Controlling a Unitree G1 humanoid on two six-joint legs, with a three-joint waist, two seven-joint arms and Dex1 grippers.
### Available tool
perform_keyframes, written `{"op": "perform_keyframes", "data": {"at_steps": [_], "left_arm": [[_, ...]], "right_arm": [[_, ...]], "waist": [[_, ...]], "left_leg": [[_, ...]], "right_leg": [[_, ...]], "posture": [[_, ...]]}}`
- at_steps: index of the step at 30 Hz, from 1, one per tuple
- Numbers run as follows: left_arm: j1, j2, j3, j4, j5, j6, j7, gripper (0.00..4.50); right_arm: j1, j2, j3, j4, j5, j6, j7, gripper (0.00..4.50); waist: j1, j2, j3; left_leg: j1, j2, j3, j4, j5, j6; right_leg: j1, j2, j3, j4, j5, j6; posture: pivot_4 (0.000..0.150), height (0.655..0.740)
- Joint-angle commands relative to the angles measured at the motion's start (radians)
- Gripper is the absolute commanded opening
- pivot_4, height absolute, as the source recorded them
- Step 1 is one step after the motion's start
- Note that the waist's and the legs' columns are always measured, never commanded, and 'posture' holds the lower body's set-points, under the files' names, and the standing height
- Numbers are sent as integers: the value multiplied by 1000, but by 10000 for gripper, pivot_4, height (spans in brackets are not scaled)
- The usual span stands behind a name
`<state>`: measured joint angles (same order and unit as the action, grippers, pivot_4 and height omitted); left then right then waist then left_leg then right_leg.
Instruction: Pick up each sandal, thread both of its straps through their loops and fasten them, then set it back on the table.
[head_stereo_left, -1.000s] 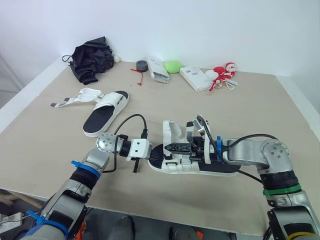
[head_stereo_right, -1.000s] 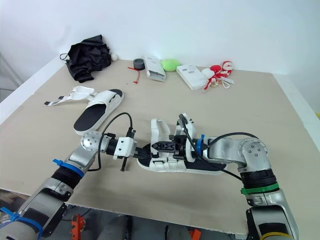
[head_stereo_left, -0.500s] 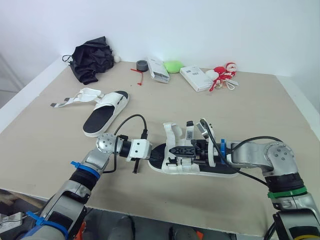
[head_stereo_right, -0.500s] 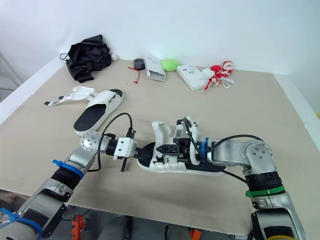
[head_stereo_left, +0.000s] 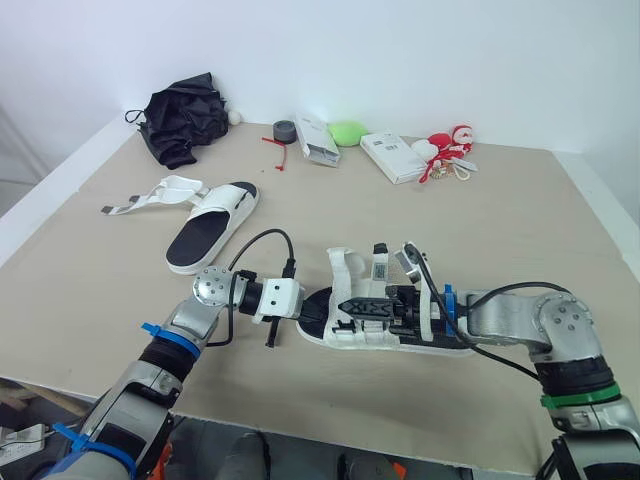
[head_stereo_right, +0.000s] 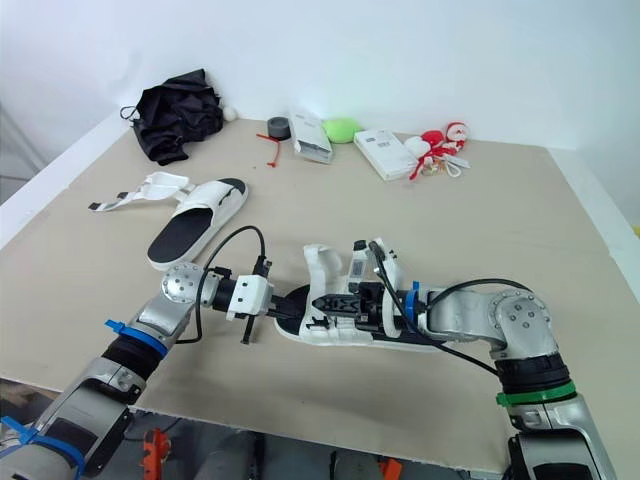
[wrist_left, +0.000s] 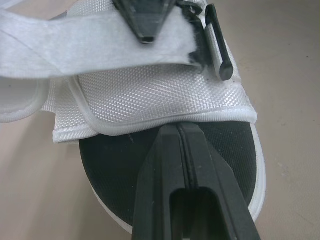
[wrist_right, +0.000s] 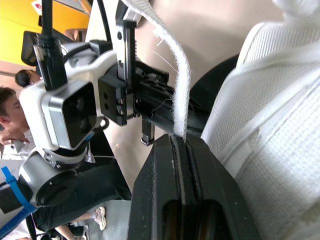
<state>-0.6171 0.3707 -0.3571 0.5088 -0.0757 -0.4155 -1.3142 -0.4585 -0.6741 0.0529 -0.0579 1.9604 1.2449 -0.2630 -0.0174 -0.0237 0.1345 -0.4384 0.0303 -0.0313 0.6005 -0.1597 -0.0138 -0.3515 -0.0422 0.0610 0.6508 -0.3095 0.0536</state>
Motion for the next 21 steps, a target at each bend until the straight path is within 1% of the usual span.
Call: {"op": "perform_keyframes", "data": {"at_steps": [1, 6, 13, 21], "left_arm": [[82, 6, -112, 73, 105, 57, -35, 0], [85, 4, -113, 69, 107, 60, -34, 0], [87, 3, -115, 63, 108, 62, -34, 0], [94, 7, -116, 55, 109, 66, -30, 0]], "right_arm": [[37, -66, 61, -73, 12, 17, -40, 308], [33, -97, 105, -87, 12, -3, -71, 308], [-27, -16, 36, -32, 12, -33, 3, 308], [-43, 21, -6, -1, 12, -21, 11, 308]], "waist": [[0, 0, 0], [1, 0, -1], [0, 1, -1], [0, 1, -1]], "left_leg": [[0, 0, -1, 0, 0, 0], [0, 0, -1, 0, -1, 2], [1, -1, -2, 0, -2, 2], [1, 0, -2, 0, -2, 2]], "right_leg": [[0, 0, -1, 0, 0, 0], [2, -1, -1, -2, -1, 1], [3, 0, -2, -3, -1, 1], [3, 0, -2, -3, 0, 0]], "posture": [[1500, 7380], [1500, 7380], [1500, 7380], [1500, 7380]]}}
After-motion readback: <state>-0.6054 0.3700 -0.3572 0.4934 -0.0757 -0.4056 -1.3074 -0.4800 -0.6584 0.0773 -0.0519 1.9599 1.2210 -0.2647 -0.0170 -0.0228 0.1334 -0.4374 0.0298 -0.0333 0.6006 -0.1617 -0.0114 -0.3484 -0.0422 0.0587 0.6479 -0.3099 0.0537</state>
